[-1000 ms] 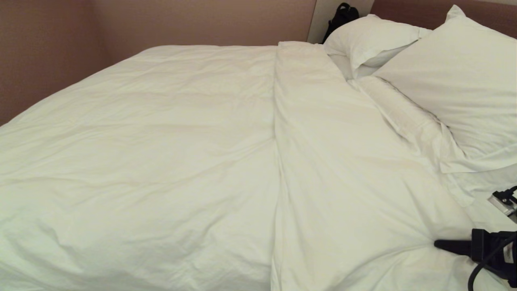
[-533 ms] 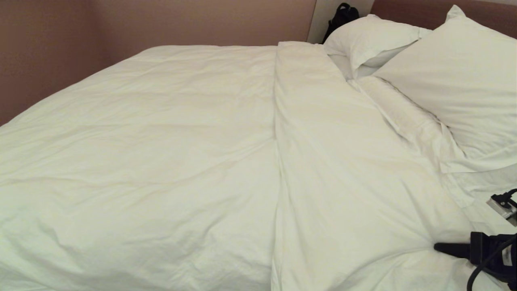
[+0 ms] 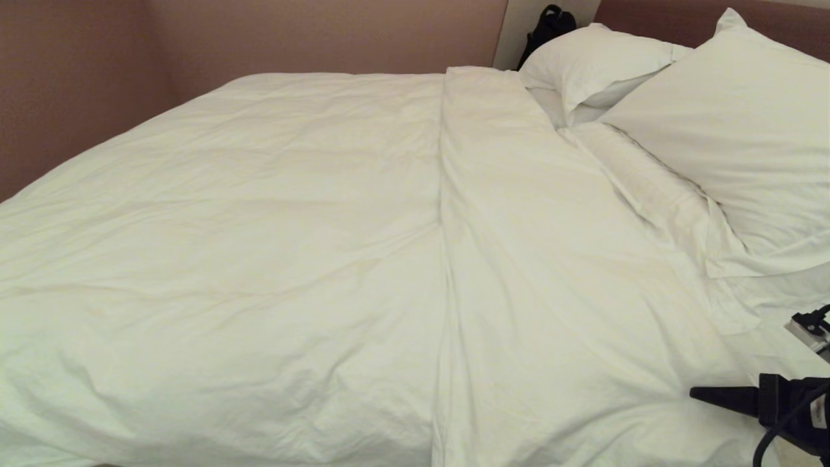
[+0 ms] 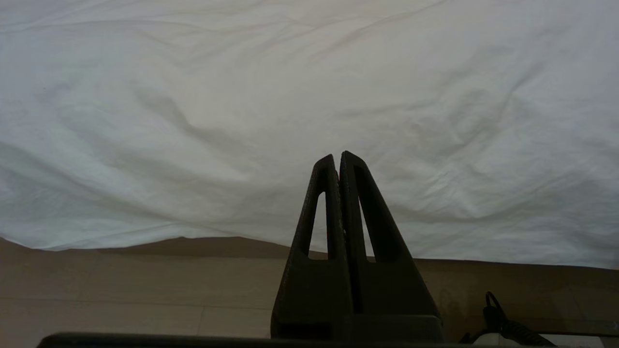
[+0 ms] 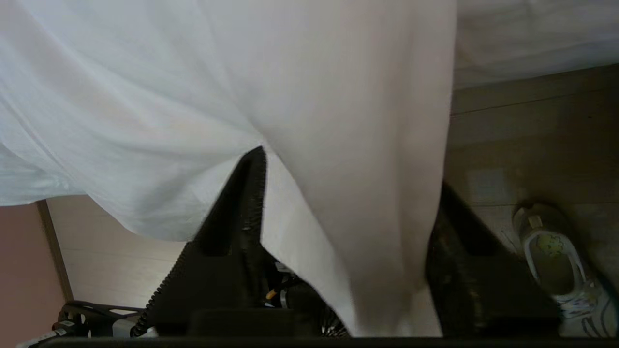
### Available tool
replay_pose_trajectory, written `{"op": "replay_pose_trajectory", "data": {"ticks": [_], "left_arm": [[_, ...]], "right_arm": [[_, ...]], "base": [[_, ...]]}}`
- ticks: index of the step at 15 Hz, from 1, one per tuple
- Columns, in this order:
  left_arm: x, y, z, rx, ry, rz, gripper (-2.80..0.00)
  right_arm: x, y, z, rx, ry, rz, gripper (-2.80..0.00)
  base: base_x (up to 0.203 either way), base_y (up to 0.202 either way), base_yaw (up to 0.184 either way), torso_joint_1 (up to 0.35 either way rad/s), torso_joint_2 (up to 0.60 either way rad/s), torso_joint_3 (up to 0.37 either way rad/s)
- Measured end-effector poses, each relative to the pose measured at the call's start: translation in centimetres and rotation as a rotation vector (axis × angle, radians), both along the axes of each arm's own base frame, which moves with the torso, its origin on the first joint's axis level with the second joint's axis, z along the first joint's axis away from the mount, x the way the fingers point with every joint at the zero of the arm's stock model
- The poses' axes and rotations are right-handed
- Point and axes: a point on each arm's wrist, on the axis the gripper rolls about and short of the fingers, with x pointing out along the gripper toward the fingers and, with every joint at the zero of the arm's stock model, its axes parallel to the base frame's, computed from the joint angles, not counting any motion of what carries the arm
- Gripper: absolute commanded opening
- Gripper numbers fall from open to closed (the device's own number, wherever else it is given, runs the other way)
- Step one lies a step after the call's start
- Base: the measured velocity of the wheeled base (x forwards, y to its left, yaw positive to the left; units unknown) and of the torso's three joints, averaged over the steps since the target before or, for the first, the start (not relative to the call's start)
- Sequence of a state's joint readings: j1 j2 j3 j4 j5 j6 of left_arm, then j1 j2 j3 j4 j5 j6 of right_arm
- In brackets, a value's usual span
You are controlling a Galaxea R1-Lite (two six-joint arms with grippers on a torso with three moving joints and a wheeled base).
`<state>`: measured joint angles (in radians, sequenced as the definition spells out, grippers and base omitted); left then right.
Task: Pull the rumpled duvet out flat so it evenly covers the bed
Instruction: Flatten the corners of the folded blanket
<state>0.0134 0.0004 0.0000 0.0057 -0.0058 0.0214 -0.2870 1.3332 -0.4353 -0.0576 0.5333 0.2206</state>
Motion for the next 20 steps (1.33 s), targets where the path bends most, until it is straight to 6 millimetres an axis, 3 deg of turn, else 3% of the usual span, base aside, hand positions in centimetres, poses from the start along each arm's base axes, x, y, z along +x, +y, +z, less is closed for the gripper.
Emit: {"op": "replay_pose_trajectory", "data": {"ticks": [5, 13, 14, 20], "left_arm": [[0.0, 0.0, 0.0, 0.000, 0.000, 0.000, -2.80], [0.0, 0.0, 0.0, 0.000, 0.000, 0.000, -2.80], [0.0, 0.0, 0.0, 0.000, 0.000, 0.000, -2.80], [0.0, 0.0, 0.0, 0.000, 0.000, 0.000, -2.80]], "right_arm": [[-1.3, 0.3, 1.4, -0.048, -0.050, -0.035, 0.00], [-2.9, 0.4, 7.5, -0.205, -0.225, -0.161, 0.00], [-2.9, 0.5, 8.1, -0.216, -0.237, -0.162, -2.80], [-0.9, 0.8, 9.6, -0.204, -0.266, -0.095, -2.80]], "base": [[0.000, 0.000, 0.000, 0.000, 0.00, 0.000], [0.000, 0.000, 0.000, 0.000, 0.00, 0.000], [0.000, 0.000, 0.000, 0.000, 0.00, 0.000], [0.000, 0.000, 0.000, 0.000, 0.00, 0.000]]}}
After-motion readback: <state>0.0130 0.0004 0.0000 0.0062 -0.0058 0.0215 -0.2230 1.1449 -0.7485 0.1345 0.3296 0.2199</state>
